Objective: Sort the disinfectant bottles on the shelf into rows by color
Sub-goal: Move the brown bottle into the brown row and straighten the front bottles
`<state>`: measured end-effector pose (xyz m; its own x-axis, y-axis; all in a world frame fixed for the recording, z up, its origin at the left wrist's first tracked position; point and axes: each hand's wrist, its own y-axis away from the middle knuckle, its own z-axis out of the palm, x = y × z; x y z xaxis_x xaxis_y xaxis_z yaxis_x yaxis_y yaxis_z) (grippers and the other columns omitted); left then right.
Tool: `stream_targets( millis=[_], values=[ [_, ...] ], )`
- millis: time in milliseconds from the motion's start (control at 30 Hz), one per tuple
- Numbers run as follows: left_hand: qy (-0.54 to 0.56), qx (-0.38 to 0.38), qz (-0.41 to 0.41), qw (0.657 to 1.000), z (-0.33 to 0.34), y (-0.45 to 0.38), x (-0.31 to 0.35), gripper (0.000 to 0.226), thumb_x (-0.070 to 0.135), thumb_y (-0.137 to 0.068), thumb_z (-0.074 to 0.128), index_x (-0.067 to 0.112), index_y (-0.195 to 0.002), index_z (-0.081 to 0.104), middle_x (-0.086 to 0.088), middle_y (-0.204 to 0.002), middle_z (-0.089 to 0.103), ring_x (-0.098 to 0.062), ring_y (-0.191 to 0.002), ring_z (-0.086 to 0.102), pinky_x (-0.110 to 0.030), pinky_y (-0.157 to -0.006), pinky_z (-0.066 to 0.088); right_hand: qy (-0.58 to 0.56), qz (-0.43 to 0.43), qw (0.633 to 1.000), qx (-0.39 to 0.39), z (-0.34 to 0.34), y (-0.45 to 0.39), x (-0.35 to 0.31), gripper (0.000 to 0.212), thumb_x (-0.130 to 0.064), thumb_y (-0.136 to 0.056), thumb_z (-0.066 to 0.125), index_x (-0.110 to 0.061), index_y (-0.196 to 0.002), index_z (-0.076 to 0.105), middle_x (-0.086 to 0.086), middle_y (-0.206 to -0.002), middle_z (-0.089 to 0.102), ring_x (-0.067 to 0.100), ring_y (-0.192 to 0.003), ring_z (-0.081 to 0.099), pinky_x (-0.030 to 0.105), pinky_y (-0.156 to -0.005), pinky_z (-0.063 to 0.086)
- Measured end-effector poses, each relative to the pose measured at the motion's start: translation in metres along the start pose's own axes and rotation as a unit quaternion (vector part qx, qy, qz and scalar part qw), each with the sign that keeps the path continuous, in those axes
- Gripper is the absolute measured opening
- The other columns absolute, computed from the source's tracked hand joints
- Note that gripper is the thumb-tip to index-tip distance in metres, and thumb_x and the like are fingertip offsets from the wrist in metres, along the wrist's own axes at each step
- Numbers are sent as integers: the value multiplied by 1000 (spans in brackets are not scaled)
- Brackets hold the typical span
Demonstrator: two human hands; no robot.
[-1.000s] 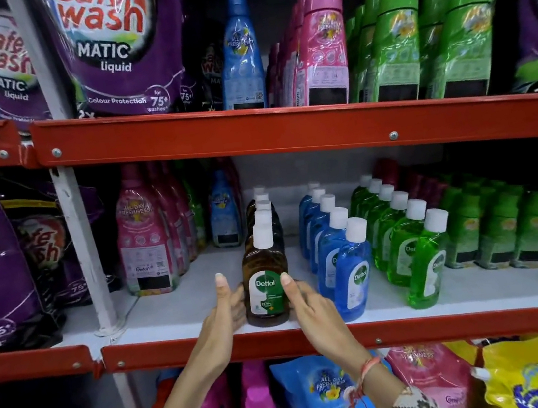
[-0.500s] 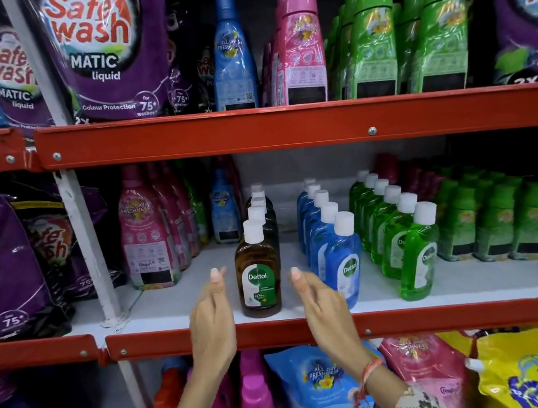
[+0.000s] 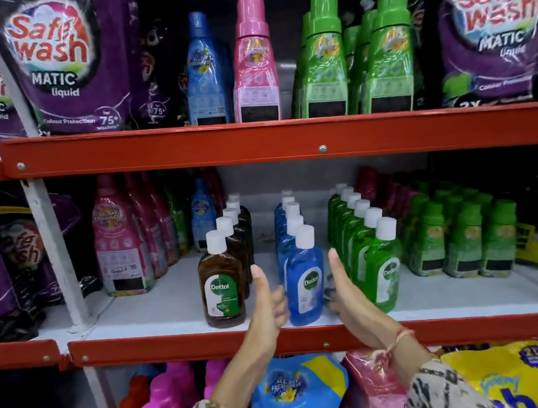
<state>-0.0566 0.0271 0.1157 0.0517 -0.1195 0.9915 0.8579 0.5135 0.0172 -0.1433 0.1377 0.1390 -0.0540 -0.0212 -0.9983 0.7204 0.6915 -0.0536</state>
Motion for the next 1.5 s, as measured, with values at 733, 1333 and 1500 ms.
stream_targets(
  millis=[733,1333,1500],
  values=[
    [-104,212,225,945,12,16,-20,68,73,-86,12,38,-132,47,7,-138,56,-6,-121,56,-35,-109,39,64,-140,958,244,-25,15,22,54,-63,-86,37,-22,-85,71,-2,-88,78,11,-83,73,33,-86,56],
    [-114,-69,2,991,125,-16,-17,112,86,-66,-1,19,-151,27,-5,-157,32,-20,-144,31,-34,-119,17,92,-20,946,310,-129,-15,51,64,-59,-94,34,-9,-74,69,12,-86,74,33,-88,68,51,-89,53],
    [-102,-69,4,992,123,-25,-13,98,70,-76,-6,17,-148,35,-8,-153,41,-23,-140,38,-26,-108,26,118,-33,925,361,-136,-18,62,83,-71,-78,25,-2,-67,71,12,-67,74,33,-73,71,53,-78,57]
  ],
)
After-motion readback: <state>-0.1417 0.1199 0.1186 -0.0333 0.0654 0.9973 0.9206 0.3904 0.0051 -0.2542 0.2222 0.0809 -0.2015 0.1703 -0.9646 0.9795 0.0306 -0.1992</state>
